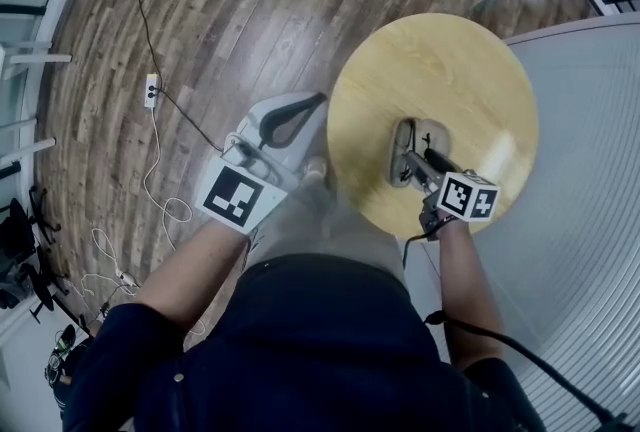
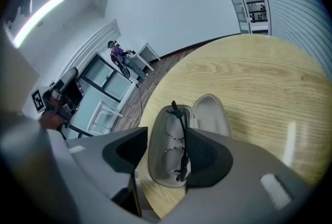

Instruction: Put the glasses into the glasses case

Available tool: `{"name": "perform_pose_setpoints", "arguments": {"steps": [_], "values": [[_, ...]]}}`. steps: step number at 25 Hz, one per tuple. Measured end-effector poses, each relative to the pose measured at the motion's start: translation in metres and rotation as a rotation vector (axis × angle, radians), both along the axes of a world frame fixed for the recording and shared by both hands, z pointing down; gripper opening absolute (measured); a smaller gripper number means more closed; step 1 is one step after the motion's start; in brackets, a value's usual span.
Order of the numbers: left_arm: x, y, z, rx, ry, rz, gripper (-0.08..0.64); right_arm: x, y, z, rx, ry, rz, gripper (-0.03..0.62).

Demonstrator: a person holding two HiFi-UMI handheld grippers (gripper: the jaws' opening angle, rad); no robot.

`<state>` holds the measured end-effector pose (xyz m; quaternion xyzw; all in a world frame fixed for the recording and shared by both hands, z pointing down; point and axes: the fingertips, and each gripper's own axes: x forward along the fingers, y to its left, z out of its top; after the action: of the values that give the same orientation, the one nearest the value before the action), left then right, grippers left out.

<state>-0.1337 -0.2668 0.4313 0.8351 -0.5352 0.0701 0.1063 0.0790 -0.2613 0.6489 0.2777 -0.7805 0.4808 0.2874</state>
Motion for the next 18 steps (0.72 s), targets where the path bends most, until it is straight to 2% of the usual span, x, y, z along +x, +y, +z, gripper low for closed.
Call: {"name": "perform_pose_setpoints", "arguments": {"steps": [4, 9, 18], "values": [[0.004, 0.017, 0.0, 0.008, -0.016, 0.007, 0.005, 0.009, 0.006, -0.001, 0.039, 0.022, -0.006, 0.267], [0.012, 0.026, -0.018, 0.046, -0.017, 0.025, 0.005, 0.01, 0.013, -0.02, 0.076, 0.001, 0.01, 0.288], [0.034, 0.034, -0.062, 0.146, -0.027, 0.083, 0.005, 0.036, 0.029, -0.059, 0.161, 0.002, 0.069, 0.29]]}}
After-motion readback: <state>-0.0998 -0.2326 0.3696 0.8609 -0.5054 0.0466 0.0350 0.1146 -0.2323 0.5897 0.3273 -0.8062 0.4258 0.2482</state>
